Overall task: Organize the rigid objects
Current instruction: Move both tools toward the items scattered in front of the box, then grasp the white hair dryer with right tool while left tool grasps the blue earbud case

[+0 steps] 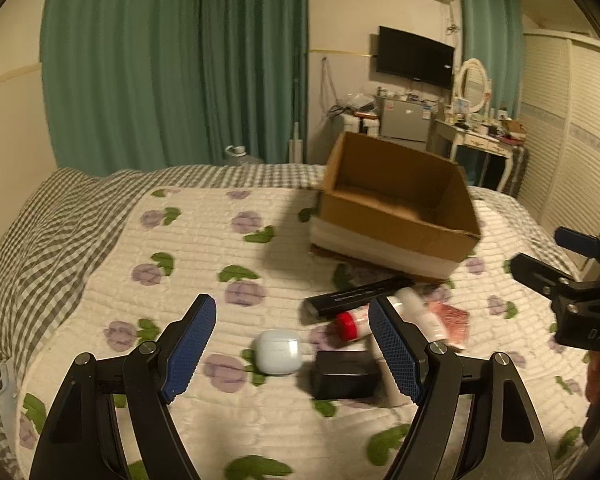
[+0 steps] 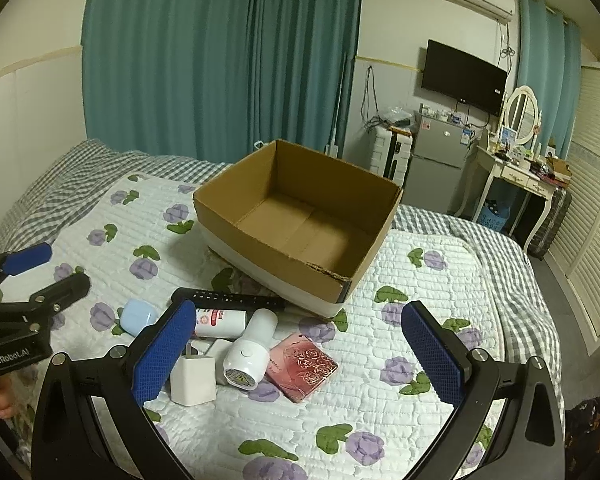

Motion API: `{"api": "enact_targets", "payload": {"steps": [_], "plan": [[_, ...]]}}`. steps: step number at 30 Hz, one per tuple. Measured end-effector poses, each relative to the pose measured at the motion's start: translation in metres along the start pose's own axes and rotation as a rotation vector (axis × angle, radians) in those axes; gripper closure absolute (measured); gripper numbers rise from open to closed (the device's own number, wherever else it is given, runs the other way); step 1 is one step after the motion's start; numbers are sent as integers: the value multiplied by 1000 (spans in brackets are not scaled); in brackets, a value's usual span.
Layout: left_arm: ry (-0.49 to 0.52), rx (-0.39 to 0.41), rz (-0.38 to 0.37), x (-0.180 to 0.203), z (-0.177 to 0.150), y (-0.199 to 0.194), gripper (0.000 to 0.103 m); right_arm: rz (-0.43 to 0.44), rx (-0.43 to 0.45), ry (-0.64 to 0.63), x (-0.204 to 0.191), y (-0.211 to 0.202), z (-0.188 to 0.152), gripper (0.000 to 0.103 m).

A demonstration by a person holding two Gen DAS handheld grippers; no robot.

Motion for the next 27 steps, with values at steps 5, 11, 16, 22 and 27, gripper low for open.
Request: {"api": "enact_targets", "payload": {"steps": [5,11,16,22,27], "plan": [[-30,-49,44,-22,-8,21,22,16,-43,-40,-14,23,-7,0],[-18,-154,57,-38,-30,57,24,78,-205,-91,-36,74,-36,13],[-40,-241,26,-44,-45,79,24,119,-310,-61,-38,107,-53,31],[-58,-319,-40,-40,-51,103,24,168,-383,-48,-42,133,-58,50],[3,-378,-52,-26,-49,125,25,191,-420,-46,-45,142,-62,53]]}}
Point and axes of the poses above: each gripper's, at about its wrist camera, not at the fingertips, and y roughly the way its jaws point, x to its right, z to its top, the point moved 1 cm from there along y, roughly the way its jaws point, and after that the axes turned 5 degrees about -z, right-handed, at the moved point
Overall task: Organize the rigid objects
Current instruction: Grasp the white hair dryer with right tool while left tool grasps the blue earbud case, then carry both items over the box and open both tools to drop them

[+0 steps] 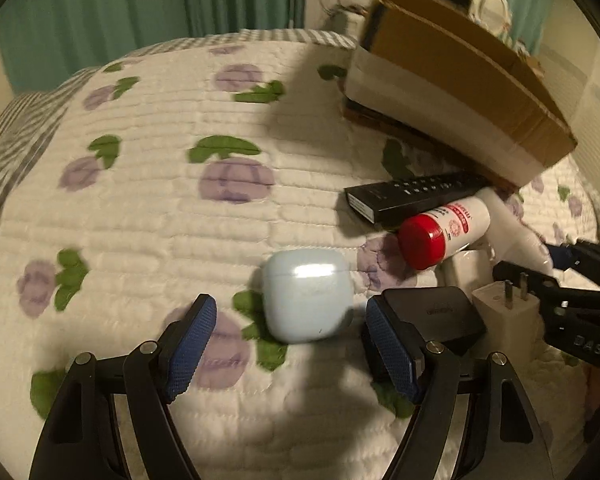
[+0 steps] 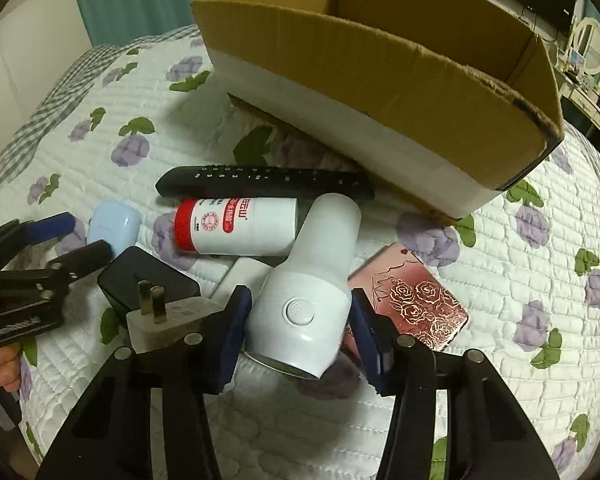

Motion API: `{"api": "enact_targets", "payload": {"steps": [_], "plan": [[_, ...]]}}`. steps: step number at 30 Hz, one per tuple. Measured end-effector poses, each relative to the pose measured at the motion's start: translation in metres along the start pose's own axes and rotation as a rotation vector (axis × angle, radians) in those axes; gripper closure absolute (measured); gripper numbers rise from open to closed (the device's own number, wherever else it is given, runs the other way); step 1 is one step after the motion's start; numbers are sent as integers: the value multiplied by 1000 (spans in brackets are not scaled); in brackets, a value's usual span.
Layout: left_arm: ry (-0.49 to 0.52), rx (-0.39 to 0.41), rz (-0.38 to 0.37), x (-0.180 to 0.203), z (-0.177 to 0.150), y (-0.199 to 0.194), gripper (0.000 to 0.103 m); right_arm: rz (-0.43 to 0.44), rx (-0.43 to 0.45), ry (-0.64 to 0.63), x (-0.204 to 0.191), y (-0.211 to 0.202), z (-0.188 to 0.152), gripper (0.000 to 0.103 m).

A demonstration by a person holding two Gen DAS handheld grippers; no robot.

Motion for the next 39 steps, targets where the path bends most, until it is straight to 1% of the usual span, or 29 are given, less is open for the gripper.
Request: {"api": "enact_targets", "payload": {"steps": [2,4,7,8,9,12,16,20,24,29,31,33,35,39], "plan": [[3,-2,2,0,2,4,25,8,0,2,1,-1,0,53],[-17,-14,-13,-5,4,11,25,22,7,13,4,-4,-1,53],[-21,-24,-33,-7,1,10,31,19,30,13,6,-13,-1,53],[-20,-28,-33,-8,0,10,43,21,39,6,6,-17,0,53],[-15,-50,-44,-8,0,12,55,24,46,1,5,-20,0,54],[4,-66,-32,-4,0,13,55,22,66,-25,2,-30,0,54],[37,-66,-8,3,-2,7,56,36,61,-19,4,-32,-2,54],[40,-27,8,4,-1,-15,56,32,99,-33,5,-44,-3,54],[30,27,13,7,11,-42,56,8,159,-89,2,-63,1,54],[79,97,-6,27,51,-78,56,13,231,-85,8,-95,18,54],[107,118,-11,33,73,-82,56,10,268,-85,12,-112,29,54],[136,141,-7,33,84,-89,56,4,300,-89,17,-128,42,54],[162,163,-10,42,102,-95,56,-18,330,-93,23,-141,61,54],[187,203,-47,60,138,-93,56,-40,353,-115,30,-153,96,54]]}}
Point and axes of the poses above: each gripper's, at about its wrist camera, not at the fingertips, and y roughly the way its jaws point, x to its right, z to its top, the point moved 1 cm from there along y, roughly the way its jaws point, and after that the axes turned 5 degrees about -z, right-handed, at the moved point
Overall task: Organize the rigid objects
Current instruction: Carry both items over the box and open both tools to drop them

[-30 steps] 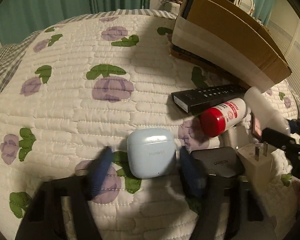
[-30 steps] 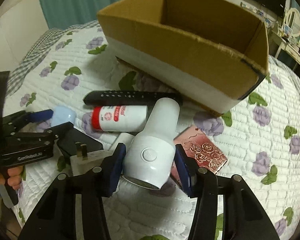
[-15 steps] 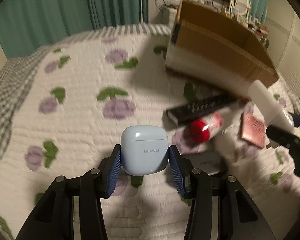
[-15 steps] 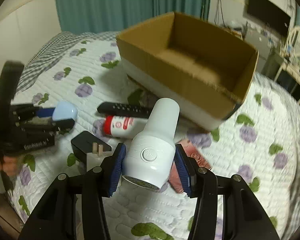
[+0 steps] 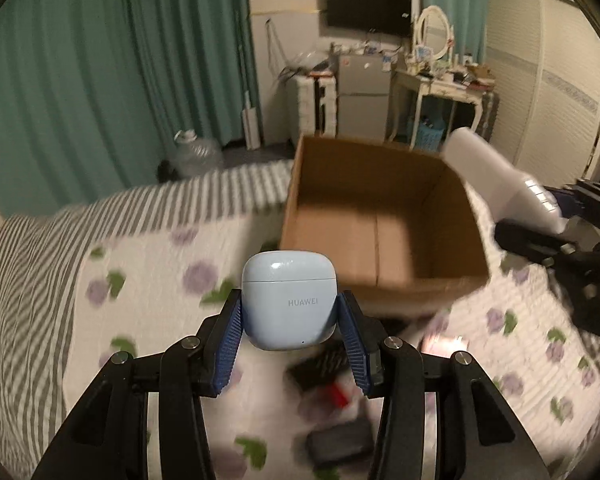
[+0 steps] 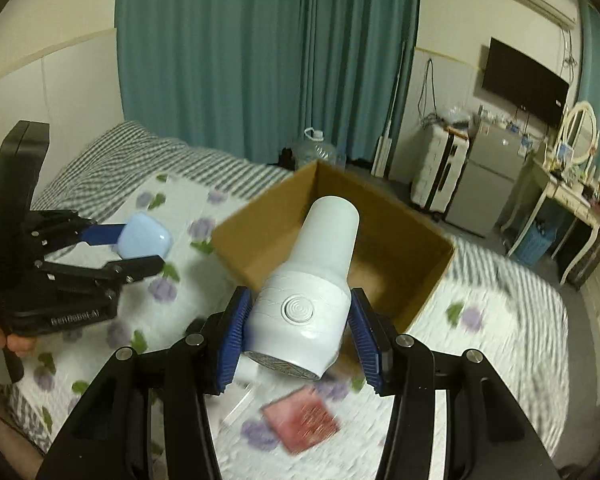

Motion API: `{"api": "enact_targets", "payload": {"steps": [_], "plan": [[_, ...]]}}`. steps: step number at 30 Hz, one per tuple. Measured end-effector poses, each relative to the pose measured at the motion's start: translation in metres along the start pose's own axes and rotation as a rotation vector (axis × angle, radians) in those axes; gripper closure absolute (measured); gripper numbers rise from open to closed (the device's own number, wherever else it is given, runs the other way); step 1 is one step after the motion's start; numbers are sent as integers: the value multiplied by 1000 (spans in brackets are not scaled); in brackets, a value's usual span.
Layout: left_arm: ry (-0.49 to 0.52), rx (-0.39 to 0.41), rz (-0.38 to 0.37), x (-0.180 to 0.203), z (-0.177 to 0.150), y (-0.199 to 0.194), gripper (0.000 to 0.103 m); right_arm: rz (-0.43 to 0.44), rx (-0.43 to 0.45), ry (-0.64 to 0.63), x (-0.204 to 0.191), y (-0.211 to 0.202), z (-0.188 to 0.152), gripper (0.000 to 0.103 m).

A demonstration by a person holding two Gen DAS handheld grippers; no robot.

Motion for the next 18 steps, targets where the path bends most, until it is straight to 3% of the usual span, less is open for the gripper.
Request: {"api": "enact_targets", "payload": {"steps": [3,8,14,18], "plan": [[19,14,-26,8,29,19,56,-36,5,-22,10,16,23,54],[44,5,-52,22,61,68,56,-48,-63,-29,36,61,42,54],[50,-63,-43,29,61,125,56,-50,-134,32,70,110,31,54],[53,-91,-50,34,58,143,56,-43,-155,35,78,124,17,54]]}}
Point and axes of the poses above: each gripper's, at about its wrist camera, not at the fingertips, and y roughly the way its jaws point, x to its right, z to its top, the point moved 1 cm from there along y, roughly the way its jaws point, and after that the axes turned 5 degrees about -z, right-handed, at the moved point
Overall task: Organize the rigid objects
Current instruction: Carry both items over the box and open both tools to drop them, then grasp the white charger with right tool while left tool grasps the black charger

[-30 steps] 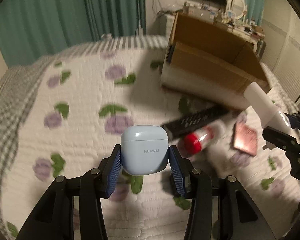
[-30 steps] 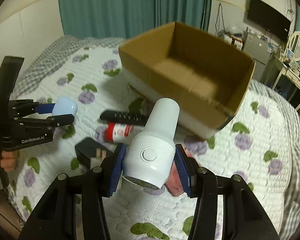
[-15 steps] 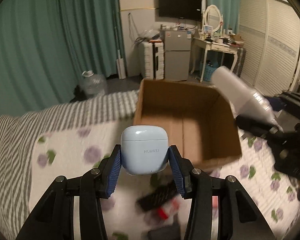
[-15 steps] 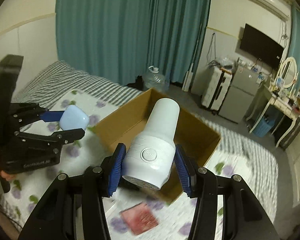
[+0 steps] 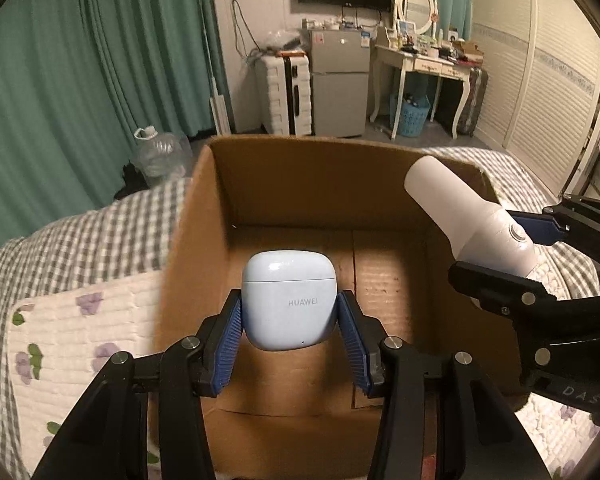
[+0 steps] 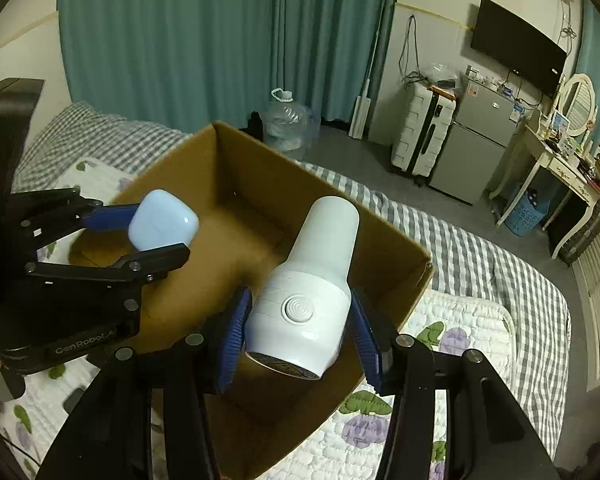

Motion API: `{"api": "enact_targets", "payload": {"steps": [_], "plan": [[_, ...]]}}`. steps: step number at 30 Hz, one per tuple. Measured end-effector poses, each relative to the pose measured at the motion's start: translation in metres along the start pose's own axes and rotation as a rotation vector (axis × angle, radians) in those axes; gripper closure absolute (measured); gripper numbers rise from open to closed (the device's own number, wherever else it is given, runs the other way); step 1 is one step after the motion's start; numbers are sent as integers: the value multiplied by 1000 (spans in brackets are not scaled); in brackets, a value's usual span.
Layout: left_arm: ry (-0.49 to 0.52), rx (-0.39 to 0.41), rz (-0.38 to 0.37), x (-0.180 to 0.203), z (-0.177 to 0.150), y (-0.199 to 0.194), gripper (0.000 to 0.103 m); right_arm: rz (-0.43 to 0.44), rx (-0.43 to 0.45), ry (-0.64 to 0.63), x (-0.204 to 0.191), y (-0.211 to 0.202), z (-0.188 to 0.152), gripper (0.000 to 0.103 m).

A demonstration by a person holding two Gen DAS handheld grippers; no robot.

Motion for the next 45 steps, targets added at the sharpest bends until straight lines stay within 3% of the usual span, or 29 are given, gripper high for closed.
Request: {"api": "enact_targets", "payload": {"steps": [6,8,9,17,22,25,32,39,45], "plan": [[-4,16,-6,9,-5,-1,53,-1,3,21,7,7,-7,53],[0,4,13,12,-7,-5,47,-14,18,48,11,1,-9,38],[1,6,26,13,-6,-6,44,-17,22,58,13,0,-7,23],[-17,131,55,13,-16,-89,39,-71,147,54,8,-75,-8,17],[-30,166,61,7,-39,-142,39,-54,225,6,-29,-132,-16,14],[-53,181,88,-2,-64,-177,37,-1,246,-29,-60,-159,-32,14],[-122,150,206,-24,-135,-199,36,114,135,-63,-116,-151,-79,14],[-258,58,200,-41,-209,-160,36,102,-23,-130,-158,-108,-123,14],[-234,-18,184,-41,-236,-125,36,94,-136,-158,-181,-68,-155,15]]}}
Point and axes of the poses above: each gripper's, at about its wrist camera, not at the fingertips, and y roughly the way its jaws point, x to its right, z to its top, the point moved 1 cm from there along y, roughly the way its jaws point, and after that the axes turned 5 degrees about -z, right-handed, at the moved point
